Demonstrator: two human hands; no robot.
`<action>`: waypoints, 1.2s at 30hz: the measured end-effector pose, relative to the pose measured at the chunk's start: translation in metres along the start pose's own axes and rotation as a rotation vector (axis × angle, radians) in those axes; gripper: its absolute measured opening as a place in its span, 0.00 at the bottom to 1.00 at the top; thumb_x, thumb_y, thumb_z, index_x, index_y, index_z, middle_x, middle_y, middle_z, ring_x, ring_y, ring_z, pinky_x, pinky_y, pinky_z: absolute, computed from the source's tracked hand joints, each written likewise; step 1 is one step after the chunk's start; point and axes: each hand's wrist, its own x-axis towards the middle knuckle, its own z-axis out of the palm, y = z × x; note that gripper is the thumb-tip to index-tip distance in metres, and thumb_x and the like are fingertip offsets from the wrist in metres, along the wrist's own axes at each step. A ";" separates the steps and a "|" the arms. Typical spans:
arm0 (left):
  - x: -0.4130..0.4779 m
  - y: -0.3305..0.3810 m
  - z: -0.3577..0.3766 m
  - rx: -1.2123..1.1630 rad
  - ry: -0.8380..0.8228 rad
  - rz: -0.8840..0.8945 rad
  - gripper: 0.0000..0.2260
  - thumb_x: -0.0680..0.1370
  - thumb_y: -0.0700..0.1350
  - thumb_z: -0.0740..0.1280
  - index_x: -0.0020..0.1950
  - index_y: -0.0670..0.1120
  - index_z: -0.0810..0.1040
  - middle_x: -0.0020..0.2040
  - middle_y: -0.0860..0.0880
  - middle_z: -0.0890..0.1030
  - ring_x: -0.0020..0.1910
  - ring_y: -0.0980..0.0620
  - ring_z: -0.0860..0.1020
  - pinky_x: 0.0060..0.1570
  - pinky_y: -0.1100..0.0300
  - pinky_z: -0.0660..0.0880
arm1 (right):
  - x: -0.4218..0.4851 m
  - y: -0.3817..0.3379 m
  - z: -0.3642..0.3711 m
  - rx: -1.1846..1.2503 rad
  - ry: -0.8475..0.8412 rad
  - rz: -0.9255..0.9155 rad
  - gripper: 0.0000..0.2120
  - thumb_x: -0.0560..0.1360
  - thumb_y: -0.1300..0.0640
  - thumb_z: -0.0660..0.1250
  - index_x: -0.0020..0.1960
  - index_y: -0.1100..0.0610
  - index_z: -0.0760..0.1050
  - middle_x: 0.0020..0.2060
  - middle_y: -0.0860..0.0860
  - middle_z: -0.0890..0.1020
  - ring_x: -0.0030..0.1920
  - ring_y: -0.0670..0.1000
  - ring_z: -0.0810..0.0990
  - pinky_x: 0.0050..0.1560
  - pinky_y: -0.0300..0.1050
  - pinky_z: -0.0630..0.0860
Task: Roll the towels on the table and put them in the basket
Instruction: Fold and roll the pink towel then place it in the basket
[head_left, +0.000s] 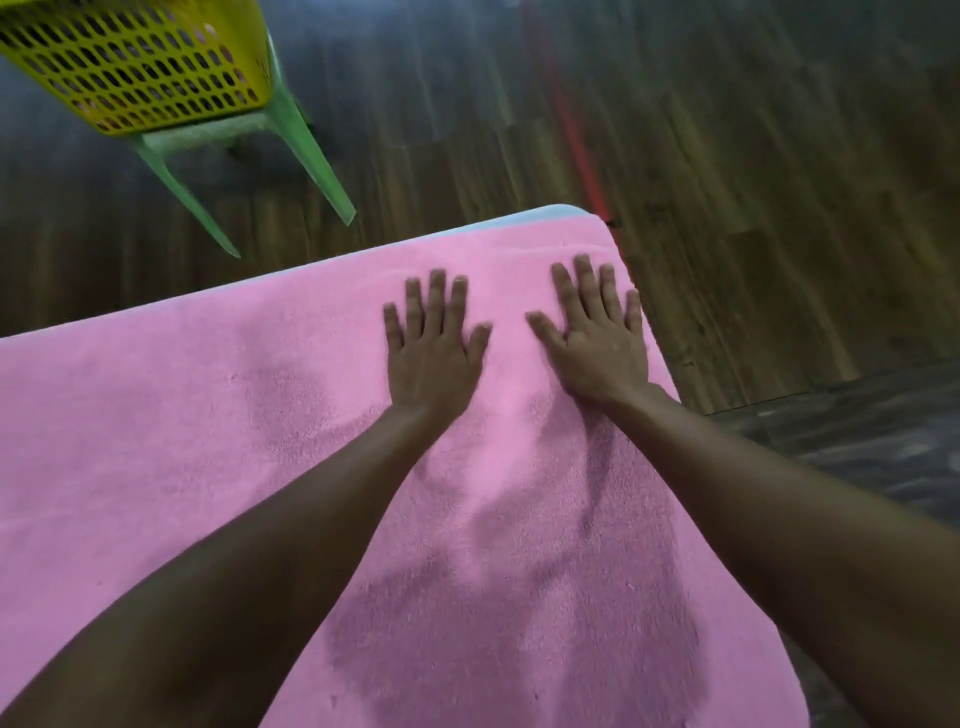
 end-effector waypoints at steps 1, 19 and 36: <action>0.005 0.001 0.001 0.003 0.006 0.000 0.29 0.82 0.62 0.42 0.80 0.51 0.45 0.80 0.49 0.43 0.78 0.45 0.40 0.75 0.42 0.40 | 0.005 0.001 -0.001 0.000 0.003 0.000 0.33 0.79 0.33 0.41 0.78 0.44 0.36 0.77 0.45 0.36 0.77 0.49 0.34 0.75 0.56 0.34; 0.046 0.006 -0.011 -0.136 -0.033 -0.007 0.30 0.82 0.61 0.46 0.80 0.48 0.48 0.80 0.48 0.46 0.78 0.45 0.41 0.75 0.43 0.39 | 0.047 -0.003 -0.019 0.043 0.053 0.067 0.32 0.80 0.35 0.45 0.79 0.49 0.43 0.79 0.50 0.42 0.78 0.53 0.39 0.75 0.62 0.36; -0.020 -0.014 -0.005 -0.029 -0.015 -0.144 0.31 0.81 0.63 0.41 0.79 0.48 0.42 0.80 0.47 0.42 0.78 0.44 0.40 0.74 0.40 0.42 | -0.036 -0.004 0.014 -0.065 0.072 -0.126 0.31 0.80 0.34 0.42 0.79 0.44 0.42 0.79 0.46 0.42 0.78 0.50 0.40 0.76 0.59 0.42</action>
